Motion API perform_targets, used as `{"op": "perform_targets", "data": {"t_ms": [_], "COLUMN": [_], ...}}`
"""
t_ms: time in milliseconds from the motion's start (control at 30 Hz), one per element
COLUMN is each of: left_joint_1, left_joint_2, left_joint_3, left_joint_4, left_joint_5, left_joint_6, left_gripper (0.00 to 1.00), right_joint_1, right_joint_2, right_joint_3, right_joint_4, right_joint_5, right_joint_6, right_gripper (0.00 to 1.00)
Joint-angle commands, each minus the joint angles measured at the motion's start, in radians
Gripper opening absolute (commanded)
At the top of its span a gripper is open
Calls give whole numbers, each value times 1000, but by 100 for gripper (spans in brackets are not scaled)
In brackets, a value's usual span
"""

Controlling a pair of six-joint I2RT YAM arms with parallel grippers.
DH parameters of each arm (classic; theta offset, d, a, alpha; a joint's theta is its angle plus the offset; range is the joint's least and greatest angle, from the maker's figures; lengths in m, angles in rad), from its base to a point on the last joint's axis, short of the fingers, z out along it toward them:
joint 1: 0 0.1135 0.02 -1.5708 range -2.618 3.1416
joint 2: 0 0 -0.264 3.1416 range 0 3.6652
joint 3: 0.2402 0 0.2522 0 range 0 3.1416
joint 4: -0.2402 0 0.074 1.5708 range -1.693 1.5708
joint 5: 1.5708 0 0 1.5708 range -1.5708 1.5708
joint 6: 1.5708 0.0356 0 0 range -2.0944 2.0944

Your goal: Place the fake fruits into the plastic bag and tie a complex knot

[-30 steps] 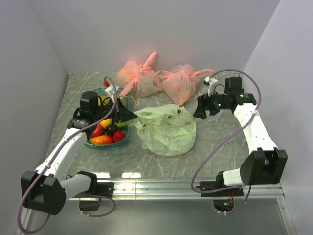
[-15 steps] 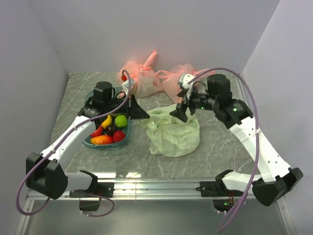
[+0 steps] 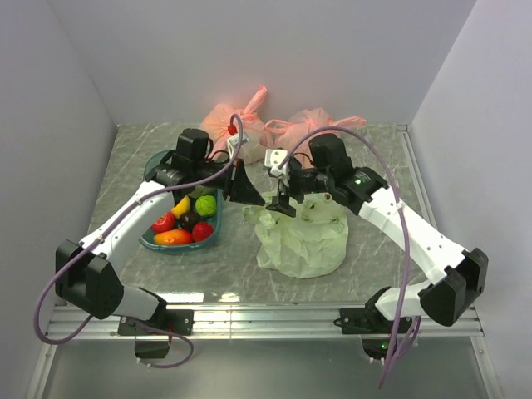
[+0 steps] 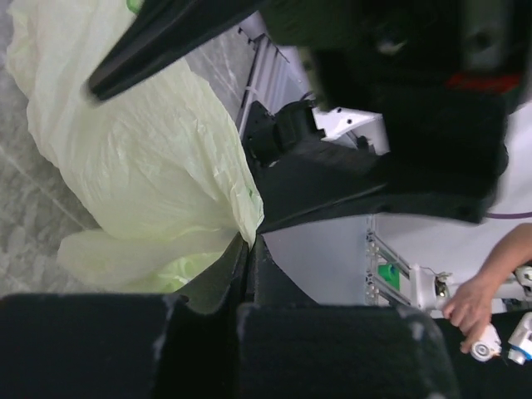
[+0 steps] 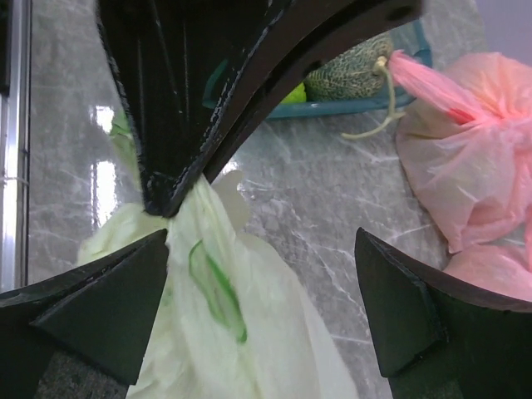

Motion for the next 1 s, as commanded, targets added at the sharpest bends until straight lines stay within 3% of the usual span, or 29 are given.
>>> {"op": "perform_targets", "data": {"t_ms": [0, 100, 133, 200, 233, 333, 400, 433, 533, 700, 733, 833, 967], "left_joint_1": [-3, -3, -4, -4, -3, 7, 20, 37, 48, 13, -30, -136, -180], "left_joint_2": [23, 32, 32, -3, -24, -156, -233, -306, -420, -468, -463, -432, -356], "left_joint_3": [86, 121, 124, 118, 110, 43, -37, -64, -147, -161, -137, -96, -48], "left_joint_4": [-38, -78, -86, -72, -58, 55, 111, 150, 155, -1, -89, -136, -147], "left_joint_5": [84, 101, 98, 76, 27, -122, -184, -225, -311, -230, -237, -384, -497], "left_joint_6": [55, 90, 110, 120, 121, 121, 142, 176, 310, 614, 764, 1014, 1242], "left_gripper": [1, 1, 1, 2, 11, 32, 41, 56, 69, 73, 77, 79, 82], "right_joint_1": [18, 20, 21, 20, 20, 15, 6, -8, -31, -59, -66, -72, -75], "right_joint_2": [31, 66, 78, 93, 95, 104, 104, 104, 123, 176, 182, 207, 209], "right_joint_3": [28, 32, 32, 37, 43, 66, 75, 84, 115, 161, 178, 199, 201], "right_joint_4": [3, -4, -1, -1, 10, 16, 25, 30, 18, 1, -8, -27, -30], "right_joint_5": [14, 39, 56, 70, 97, 100, 84, 74, 35, -38, -45, -84, -105], "right_joint_6": [-87, -96, -93, -84, -69, 19, 109, 143, 249, 385, 414, 450, 461], "right_gripper": [95, 73, 56, 38, 1, 0, 0, 0, 0, 0, 0, 0, 0]}}
